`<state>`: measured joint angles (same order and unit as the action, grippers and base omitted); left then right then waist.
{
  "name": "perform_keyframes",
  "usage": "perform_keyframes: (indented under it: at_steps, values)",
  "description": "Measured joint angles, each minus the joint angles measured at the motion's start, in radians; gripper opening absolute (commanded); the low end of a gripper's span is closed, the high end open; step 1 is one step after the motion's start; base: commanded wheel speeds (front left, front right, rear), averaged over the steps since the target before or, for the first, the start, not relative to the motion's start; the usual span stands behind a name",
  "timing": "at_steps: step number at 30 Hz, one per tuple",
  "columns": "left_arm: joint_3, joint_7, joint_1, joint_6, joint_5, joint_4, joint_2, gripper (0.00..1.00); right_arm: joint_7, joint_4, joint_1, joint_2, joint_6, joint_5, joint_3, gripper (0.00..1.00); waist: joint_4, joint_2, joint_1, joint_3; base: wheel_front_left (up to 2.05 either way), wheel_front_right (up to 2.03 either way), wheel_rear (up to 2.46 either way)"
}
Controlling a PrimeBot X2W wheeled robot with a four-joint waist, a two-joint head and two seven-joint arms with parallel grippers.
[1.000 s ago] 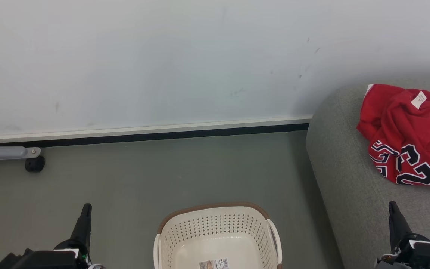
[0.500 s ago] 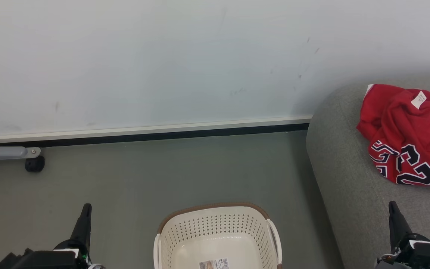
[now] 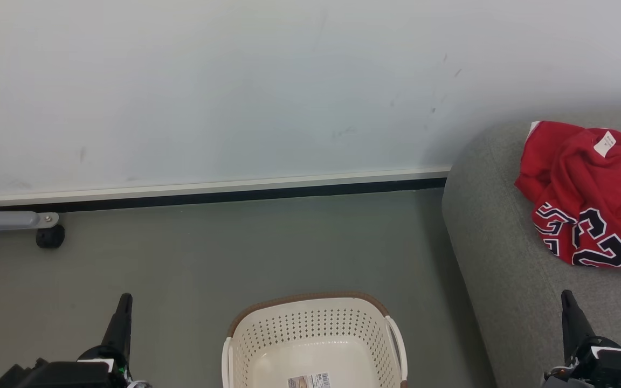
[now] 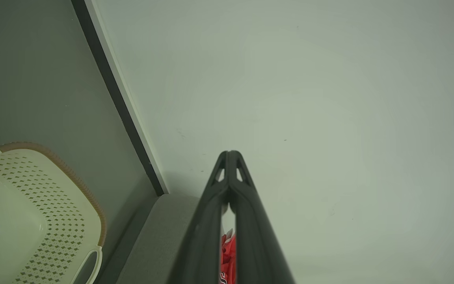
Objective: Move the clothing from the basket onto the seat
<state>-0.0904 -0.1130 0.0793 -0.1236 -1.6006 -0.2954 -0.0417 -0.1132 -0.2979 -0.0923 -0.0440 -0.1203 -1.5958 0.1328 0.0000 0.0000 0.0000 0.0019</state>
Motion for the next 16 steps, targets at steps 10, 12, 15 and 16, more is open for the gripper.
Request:
perform_keyframes:
  at_steps: [10,12,15,16]
  values:
    - [0.000,0.000,0.000,0.000,0.000,0.000,0.000,0.00,0.000,0.000,0.000,0.000,0.000,0.000,0.000,0.00,0.000,0.0000,0.0000,0.000,0.00,0.00,0.00]
    - [0.000,0.000,0.000,0.000,0.000,0.000,0.000,0.00,0.000,0.000,0.000,0.000,0.000,0.000,0.000,0.00,0.000,0.0000,0.0000,0.000,0.00,0.00,0.00]
    - [0.000,0.000,0.000,0.000,0.000,0.000,0.000,0.00,0.000,0.000,0.000,0.000,0.000,0.000,0.000,0.00,0.000,0.0000,0.0000,0.000,0.00,0.00,0.00]
    - [0.000,0.000,0.000,0.000,0.000,0.000,0.000,0.00,0.000,0.000,0.000,0.000,0.000,0.000,0.000,0.00,0.000,0.0000,0.0000,0.000,0.00,0.00,0.00]
